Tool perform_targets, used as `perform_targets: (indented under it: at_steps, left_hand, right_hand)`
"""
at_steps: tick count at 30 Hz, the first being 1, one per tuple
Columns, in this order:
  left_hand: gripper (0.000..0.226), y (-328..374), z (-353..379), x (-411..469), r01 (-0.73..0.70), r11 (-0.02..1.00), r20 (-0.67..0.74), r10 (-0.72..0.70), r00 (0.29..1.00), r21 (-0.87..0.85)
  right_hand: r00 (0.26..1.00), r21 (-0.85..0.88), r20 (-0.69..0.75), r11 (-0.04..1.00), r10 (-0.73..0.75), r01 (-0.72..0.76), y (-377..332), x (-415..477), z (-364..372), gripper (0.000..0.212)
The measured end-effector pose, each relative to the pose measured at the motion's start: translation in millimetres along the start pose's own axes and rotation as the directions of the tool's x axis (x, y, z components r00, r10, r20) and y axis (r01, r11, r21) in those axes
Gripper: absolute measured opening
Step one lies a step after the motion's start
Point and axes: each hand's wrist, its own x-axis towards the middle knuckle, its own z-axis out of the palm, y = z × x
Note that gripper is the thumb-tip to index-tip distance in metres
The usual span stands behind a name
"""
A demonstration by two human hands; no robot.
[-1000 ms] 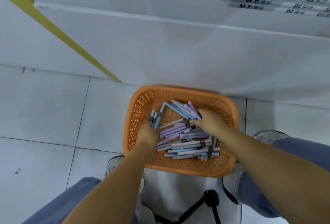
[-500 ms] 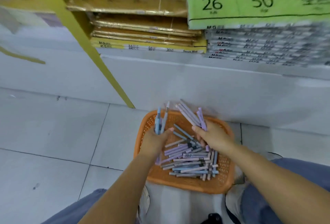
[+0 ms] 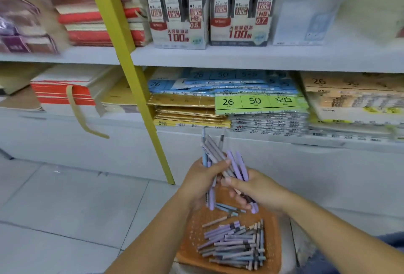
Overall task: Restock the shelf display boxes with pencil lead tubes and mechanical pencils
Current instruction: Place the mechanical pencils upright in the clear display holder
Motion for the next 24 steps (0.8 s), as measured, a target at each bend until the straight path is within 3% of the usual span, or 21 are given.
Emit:
perform_targets:
  at_steps: [6,11,13,15,17,21,24]
  left_hand:
    - [0.028,70.7,9.0,-12.3,-0.104,0.993,-0.001,0.104,0.995,0.056]
    - [0.018,127.8,8.4,-11.0,-0.189,0.981,0.093,0.185,0.978,0.037]
    - [0.024,143.0,9.4,-7.6,-0.223,0.973,0.090,0.217,0.972,0.059]
    - [0.036,149.9,14.4,-2.0,-0.251,0.961,0.128,0.236,0.963,0.115]
    - [0.033,151.2,23.2,2.9,-0.264,0.949,0.152,0.239,0.959,0.174]
    - [0.024,148.5,36.6,14.5,-0.260,0.959,0.104,0.249,0.963,0.110]
    - [0.027,148.7,37.4,20.5,-0.259,0.961,0.097,0.250,0.963,0.093]
  right_hand:
    - [0.994,-0.079,-0.019,0.991,-0.109,0.108,-54.8,-18.9,-19.1,0.030]
    - [0.967,-0.220,-0.105,0.954,-0.231,0.204,-101.9,-28.7,-48.2,0.022]
    - [0.963,-0.253,-0.112,0.944,-0.247,0.213,-116.8,-28.5,-58.8,0.020]
    - [0.966,-0.285,-0.080,0.934,-0.247,0.215,-128.6,-27.5,-67.5,0.014]
    - [0.970,-0.326,-0.042,0.921,-0.239,0.213,-135.1,-25.4,-73.8,0.012]
    - [0.967,-0.342,-0.068,0.916,-0.245,0.208,-132.0,-18.6,-84.0,0.019]
    - [0.965,-0.345,-0.075,0.914,-0.253,0.213,-128.6,-13.4,-87.8,0.007]
